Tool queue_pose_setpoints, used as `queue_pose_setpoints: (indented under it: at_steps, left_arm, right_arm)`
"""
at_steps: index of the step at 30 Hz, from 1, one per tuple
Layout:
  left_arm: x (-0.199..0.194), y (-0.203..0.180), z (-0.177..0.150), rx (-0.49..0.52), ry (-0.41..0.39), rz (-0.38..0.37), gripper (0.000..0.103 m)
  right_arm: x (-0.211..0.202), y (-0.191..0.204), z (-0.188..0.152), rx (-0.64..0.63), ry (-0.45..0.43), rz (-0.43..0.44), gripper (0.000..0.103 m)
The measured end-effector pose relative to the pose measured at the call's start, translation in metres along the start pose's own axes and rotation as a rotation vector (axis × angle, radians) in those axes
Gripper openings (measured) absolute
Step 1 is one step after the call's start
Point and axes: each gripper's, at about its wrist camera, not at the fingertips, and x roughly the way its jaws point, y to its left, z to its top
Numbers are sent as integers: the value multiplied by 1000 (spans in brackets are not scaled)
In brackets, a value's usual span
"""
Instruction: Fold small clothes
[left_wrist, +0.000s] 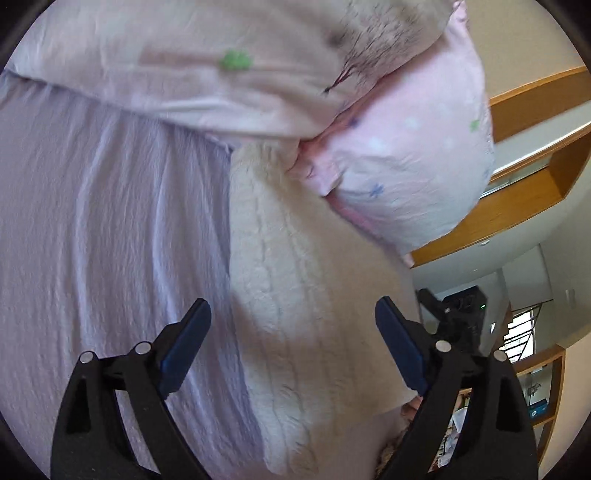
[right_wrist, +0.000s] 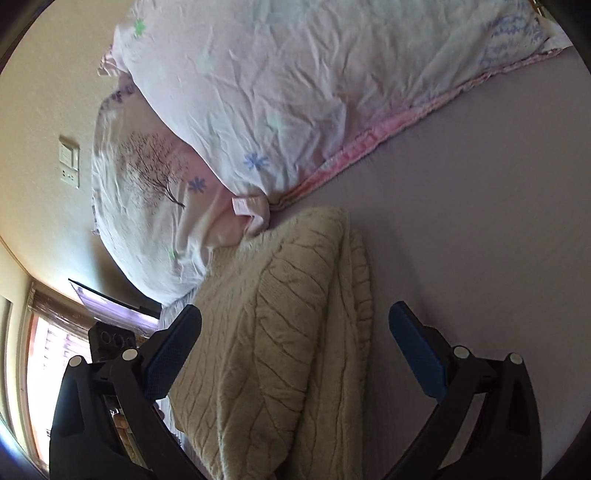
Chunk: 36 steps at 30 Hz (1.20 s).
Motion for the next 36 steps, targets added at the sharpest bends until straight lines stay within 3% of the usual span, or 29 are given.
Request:
queue_pose_setpoints:
  at_steps: [3,5,6,7,10,12,14,15,17,18,19,21,23,27,28,29,31,33,36]
  left_arm:
    - [16,5,0,2,31,-15,89]
    - [23,-3,-3,29,20,-18,86]
    - [26,-6,-3,31,6,-8,83]
    - [25,-5,-4,23,0,-13,71]
    - [11,4,-7,17,-16,-76,46]
    - [-7,4,-8,51,-19,-90,43]
    - [-38,4,-9,128,-60,-36,46]
    - [-52,6,-5,178,-86,41,49]
    - [-67,13,2,214,-135,200,59]
    - [-77,17,2,214,-173,257,60]
    - [-89,19,0,224,-219,268,62]
    - [-108,15,-7,247,-283,243,73]
    - [-117,4,-15,263,-289,182,77]
    - [-96,-25,-32,327,-204,132,79]
    - [-87,-30,-37,354,-189,146,80]
    - [-81,-34,-42,382,-194,172,81]
    - [-74,-42,-52,447,-208,213,81]
    - [-72,-45,-59,456,-196,180,81]
    - [-71,-51,-69,465,-182,139,81]
  right_arm:
    - [8,0,-1,-10,17,7,97]
    - [14,2,-3,-22,32,-9,70]
    - [17,5,-6,-48,30,-36,62]
    - [18,6,-8,-54,29,-29,49]
    - [17,14,-12,-66,10,30,38]
    - [20,33,-18,-103,10,89,36]
    - [37,60,-29,-174,27,102,36]
    - [48,69,-33,-198,35,82,38]
    - [68,82,-37,-247,35,-43,46]
    - [65,85,-38,-262,2,-95,46]
    - [54,86,-40,-273,-57,-104,46]
    - [28,88,-41,-271,-142,-31,46]
    - [26,92,-39,-270,-132,-22,46]
    - [72,92,-45,-249,27,-137,44]
    - [78,91,-50,-264,23,-143,26]
    - [77,93,-54,-304,-11,-158,18]
    - [65,89,-55,-294,-73,-171,12]
    - [51,75,-51,-231,-120,-215,10]
    - [59,53,-46,-160,-83,-308,10]
